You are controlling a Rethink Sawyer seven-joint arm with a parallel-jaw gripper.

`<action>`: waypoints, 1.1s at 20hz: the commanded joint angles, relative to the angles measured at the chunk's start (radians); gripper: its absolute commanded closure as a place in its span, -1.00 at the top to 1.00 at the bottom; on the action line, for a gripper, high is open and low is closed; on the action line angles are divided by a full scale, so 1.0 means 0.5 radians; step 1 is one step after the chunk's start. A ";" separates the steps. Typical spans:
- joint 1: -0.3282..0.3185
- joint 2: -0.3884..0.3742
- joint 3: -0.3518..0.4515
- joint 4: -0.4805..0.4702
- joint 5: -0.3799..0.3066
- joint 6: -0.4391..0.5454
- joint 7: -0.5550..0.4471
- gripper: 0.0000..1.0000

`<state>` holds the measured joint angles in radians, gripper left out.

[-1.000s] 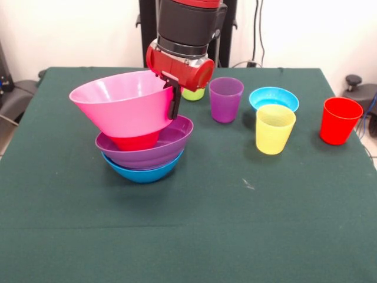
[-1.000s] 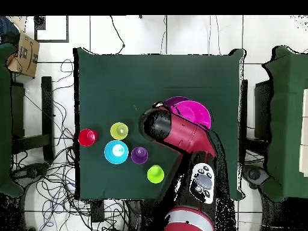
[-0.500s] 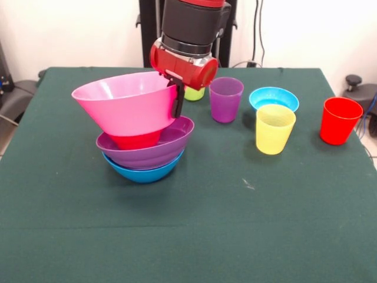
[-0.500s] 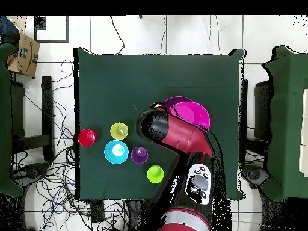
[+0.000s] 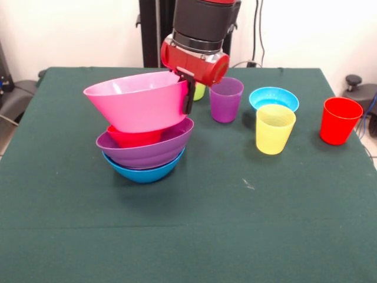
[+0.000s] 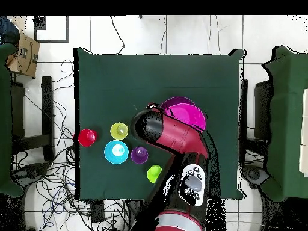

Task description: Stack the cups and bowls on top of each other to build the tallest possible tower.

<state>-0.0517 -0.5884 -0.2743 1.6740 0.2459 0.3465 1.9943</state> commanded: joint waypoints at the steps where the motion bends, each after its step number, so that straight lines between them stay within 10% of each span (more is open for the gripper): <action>1: 0.067 -0.047 0.149 -0.002 0.063 0.350 0.333 -1.00; 22: -0.339 0.343 0.522 -0.105 -0.087 -0.209 0.094 -1.00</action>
<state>-0.1898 -0.5375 -0.1882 1.6515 0.2463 0.4023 1.9945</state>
